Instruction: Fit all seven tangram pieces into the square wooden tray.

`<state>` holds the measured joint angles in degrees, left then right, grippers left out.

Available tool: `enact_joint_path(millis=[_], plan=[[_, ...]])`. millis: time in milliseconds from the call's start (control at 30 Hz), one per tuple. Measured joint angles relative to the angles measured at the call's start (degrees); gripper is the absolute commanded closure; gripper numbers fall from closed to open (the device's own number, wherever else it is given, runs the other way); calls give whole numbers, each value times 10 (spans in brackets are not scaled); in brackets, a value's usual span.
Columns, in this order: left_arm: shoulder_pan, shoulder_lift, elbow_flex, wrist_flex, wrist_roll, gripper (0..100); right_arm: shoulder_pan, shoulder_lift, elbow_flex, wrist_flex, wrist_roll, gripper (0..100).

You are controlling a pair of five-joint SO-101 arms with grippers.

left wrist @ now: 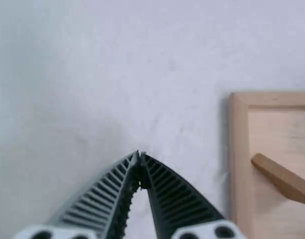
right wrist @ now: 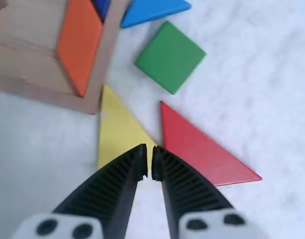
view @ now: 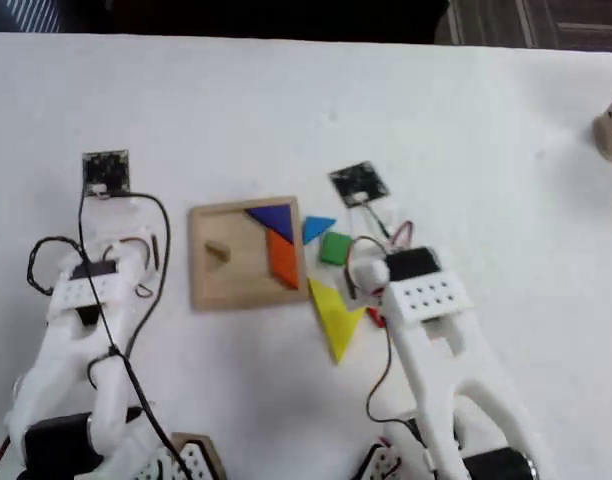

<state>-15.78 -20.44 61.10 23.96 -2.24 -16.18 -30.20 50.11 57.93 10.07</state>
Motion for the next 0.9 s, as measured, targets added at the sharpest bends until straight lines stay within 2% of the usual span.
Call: enact_joint_path(millis=[133,233,467,900], plan=[[37,0,0,21,0,978,82,-48,68,-84,0,971],[60,0,0,40,0,978,108,-62,107,-142,0,971],[128,0,0,82,0,978,110,-65,119,-173,0,971],[203,0,0,57,74,978,111,-65,120,-175,5,971]])
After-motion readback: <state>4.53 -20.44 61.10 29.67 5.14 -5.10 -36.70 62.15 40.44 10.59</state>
